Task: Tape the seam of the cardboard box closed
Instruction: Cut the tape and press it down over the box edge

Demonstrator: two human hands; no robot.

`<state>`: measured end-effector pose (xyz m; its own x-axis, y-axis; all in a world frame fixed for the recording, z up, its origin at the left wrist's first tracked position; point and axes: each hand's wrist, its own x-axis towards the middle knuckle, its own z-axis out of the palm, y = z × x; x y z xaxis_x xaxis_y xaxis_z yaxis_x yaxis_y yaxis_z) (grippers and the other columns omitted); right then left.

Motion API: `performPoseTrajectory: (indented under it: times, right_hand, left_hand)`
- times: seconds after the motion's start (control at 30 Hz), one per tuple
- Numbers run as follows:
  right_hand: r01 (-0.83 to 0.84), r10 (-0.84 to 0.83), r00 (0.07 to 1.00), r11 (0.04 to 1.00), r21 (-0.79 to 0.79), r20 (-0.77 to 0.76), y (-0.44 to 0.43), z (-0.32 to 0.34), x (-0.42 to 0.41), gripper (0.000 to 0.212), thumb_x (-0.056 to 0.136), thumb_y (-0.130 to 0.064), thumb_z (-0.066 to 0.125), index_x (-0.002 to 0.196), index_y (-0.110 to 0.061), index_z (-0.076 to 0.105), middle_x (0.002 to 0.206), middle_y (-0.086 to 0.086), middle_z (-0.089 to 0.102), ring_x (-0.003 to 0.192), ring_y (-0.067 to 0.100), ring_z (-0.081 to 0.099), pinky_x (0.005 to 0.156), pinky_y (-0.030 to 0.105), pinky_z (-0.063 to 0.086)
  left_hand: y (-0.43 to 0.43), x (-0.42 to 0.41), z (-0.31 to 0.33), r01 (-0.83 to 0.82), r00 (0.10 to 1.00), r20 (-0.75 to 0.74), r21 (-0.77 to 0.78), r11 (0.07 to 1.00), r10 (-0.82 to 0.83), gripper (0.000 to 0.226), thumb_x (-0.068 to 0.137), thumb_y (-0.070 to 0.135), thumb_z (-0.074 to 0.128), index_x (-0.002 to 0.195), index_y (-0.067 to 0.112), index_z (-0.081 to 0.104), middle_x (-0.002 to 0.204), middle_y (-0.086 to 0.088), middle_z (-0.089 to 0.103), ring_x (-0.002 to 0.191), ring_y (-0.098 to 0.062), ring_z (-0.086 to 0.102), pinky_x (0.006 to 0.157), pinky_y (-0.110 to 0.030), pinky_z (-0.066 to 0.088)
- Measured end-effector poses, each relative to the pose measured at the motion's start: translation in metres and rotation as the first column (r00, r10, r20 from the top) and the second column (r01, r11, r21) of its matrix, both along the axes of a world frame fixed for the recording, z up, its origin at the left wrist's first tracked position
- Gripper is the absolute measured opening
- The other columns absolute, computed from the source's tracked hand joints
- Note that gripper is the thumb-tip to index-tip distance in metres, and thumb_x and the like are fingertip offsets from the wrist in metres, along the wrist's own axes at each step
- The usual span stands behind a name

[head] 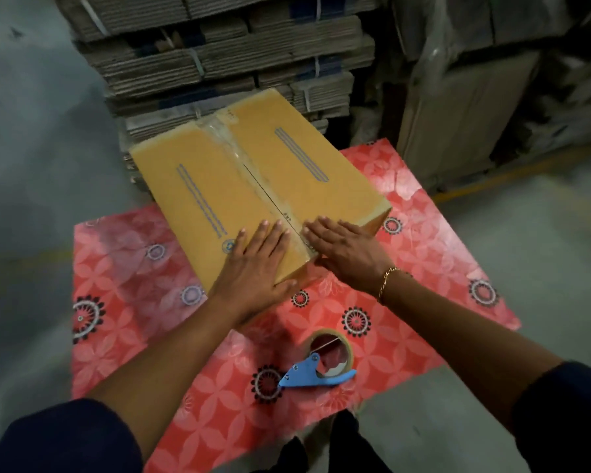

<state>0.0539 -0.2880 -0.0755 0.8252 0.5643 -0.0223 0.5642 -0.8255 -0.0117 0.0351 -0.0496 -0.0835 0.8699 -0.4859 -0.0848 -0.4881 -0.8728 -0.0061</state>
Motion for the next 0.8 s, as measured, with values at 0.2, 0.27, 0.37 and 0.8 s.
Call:
performPoseTrajectory:
  times: [0.2,0.27,0.37,0.8]
  right_hand:
    - [-0.014,0.012,0.999,0.999,0.041,0.051,0.017,-0.005,-0.052,0.052,0.097,-0.038,0.049,0.147,-0.025,0.047,0.154,-0.001,0.050,0.142,0.028,0.046,0.102,0.042,0.046]
    - [-0.096,0.091,0.992,0.994,0.052,0.082,0.018,0.003,-0.053,0.046,0.092,-0.032,0.062,0.138,-0.025,0.059,0.145,-0.003,0.059,0.134,0.029,0.055,0.092,0.041,0.054]
    - [-0.089,0.082,0.996,0.976,0.200,0.042,0.011,0.030,-0.043,0.033,0.088,-0.037,0.055,0.113,-0.028,0.073,0.126,-0.009,0.072,0.115,0.024,0.069,0.074,0.038,0.062]
    - [0.851,-0.290,0.511,0.301,0.430,-0.809,-0.045,0.012,0.019,0.059,0.085,-0.049,0.074,0.129,-0.014,0.058,0.123,0.010,0.069,0.099,0.027,0.069,0.079,0.036,0.057]
  left_hand:
    - [0.037,-0.026,-0.007,0.127,0.992,0.017,-0.015,0.992,-0.126,0.089,0.094,0.075,0.026,0.163,0.021,0.008,0.172,-0.001,0.000,0.159,-0.023,0.001,0.126,-0.055,0.010]
    - [0.041,-0.031,-0.005,0.130,0.991,0.034,-0.017,0.991,-0.129,0.087,0.095,0.074,0.027,0.162,0.021,0.013,0.171,-0.002,0.007,0.158,-0.023,0.007,0.125,-0.056,0.017]
    - [0.041,-0.044,-0.002,0.066,0.995,0.085,-0.084,0.994,-0.059,0.085,0.094,0.075,0.032,0.160,0.023,0.026,0.170,-0.001,0.020,0.157,-0.022,0.016,0.121,-0.056,0.027]
    - [0.067,-0.073,-0.004,-0.800,0.381,-0.686,-0.580,-0.151,0.620,0.088,0.063,0.084,0.061,0.136,0.037,0.049,0.125,0.004,0.071,0.113,-0.025,0.067,0.100,-0.046,0.053]
